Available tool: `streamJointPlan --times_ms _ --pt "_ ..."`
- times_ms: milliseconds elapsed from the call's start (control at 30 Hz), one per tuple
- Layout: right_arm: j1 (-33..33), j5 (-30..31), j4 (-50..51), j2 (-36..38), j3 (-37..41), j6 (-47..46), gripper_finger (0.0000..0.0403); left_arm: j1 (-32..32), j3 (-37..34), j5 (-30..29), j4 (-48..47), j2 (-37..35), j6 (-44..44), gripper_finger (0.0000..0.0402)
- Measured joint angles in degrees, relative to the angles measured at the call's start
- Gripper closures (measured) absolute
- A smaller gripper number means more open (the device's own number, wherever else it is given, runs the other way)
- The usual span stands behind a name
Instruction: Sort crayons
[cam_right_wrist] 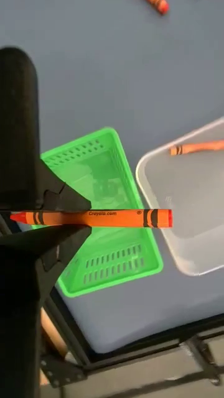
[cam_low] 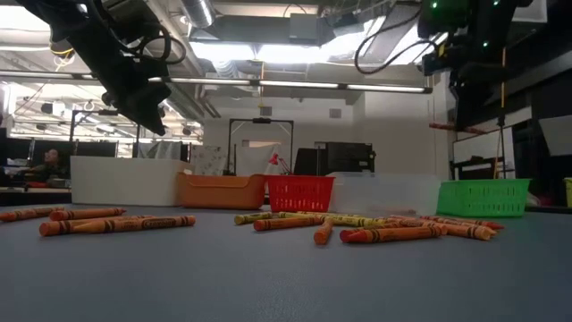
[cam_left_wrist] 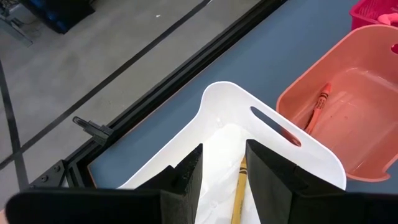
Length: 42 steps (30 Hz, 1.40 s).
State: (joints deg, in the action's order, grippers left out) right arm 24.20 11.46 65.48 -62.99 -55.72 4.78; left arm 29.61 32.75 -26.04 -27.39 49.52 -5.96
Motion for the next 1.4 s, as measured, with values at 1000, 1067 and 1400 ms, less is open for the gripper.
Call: streamJointPlan --times_ms 1000,1067,1400 --pt "9.6 0.0 0.3 -1.5 0.0 0.0 0.0292 0.0 0.0 0.0 0.0 0.0 0.0 0.0295" --pt "9.6 0.0 0.3 -1.5 0.0 0.0 0.0287 0.0 0.0 0.0 0.0 0.0 0.0 0.0295" --pt "9.6 -2.1 0.2 -1.5 0.0 0.0 0.0287 0.0 0.0 0.0 0.0 0.0 0.0 0.0295"
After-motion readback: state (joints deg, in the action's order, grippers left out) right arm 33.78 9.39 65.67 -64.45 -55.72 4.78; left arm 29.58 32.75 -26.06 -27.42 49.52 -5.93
